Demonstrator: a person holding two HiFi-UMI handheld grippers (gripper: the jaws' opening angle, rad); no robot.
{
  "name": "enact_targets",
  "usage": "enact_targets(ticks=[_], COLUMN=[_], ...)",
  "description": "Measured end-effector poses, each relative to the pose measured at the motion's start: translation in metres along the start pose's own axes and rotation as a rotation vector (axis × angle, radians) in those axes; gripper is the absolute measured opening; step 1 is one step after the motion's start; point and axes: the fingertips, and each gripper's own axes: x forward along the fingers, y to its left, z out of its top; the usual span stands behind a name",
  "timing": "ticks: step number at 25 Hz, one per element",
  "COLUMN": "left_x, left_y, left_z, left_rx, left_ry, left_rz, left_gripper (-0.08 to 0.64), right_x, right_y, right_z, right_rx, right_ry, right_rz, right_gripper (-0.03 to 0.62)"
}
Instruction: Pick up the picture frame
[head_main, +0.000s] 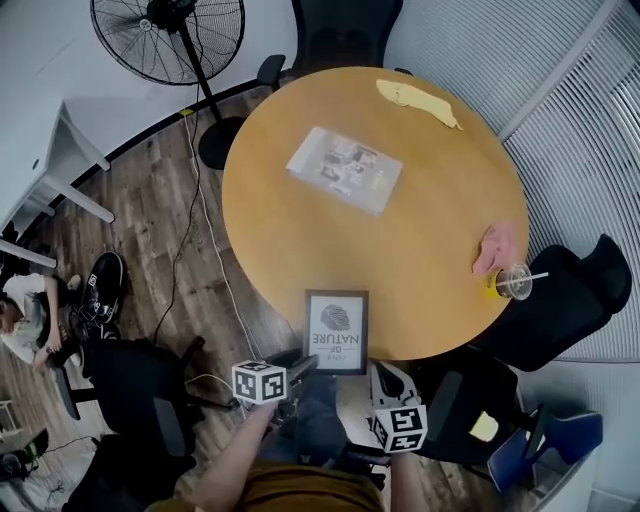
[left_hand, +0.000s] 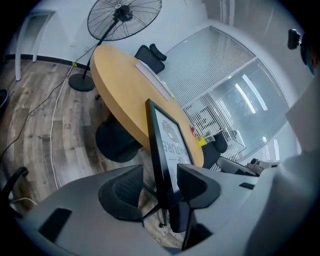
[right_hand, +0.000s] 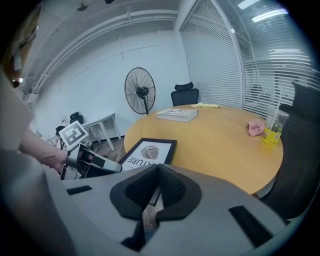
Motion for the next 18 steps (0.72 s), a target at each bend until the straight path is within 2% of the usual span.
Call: enact_targets(ticks=[6, 11, 18], left_x=[0.01, 0.018, 0.025], left_y=[-0.001, -0.006, -0.013], left_z=[0.0, -0.005, -0.005], left_rx=[-0.119, -0.16, -0.207], left_ry=[0.008, 0.038, 0.052], left_rz=[-0.08, -0.132, -0.199], left_gripper=[0.216, 0.214, 0.136], right_x=[0.008, 0.013, 0.017], right_y=[-0.006, -0.009, -0.011], right_z=[-0.003, -0.002, -0.003], right_rx=[0.03, 0.034, 0.032], right_ry=[0.012, 0.02, 0.029], right_rz=[0.011, 0.019, 0.024], right_gripper=[0.012, 0.012, 0.012])
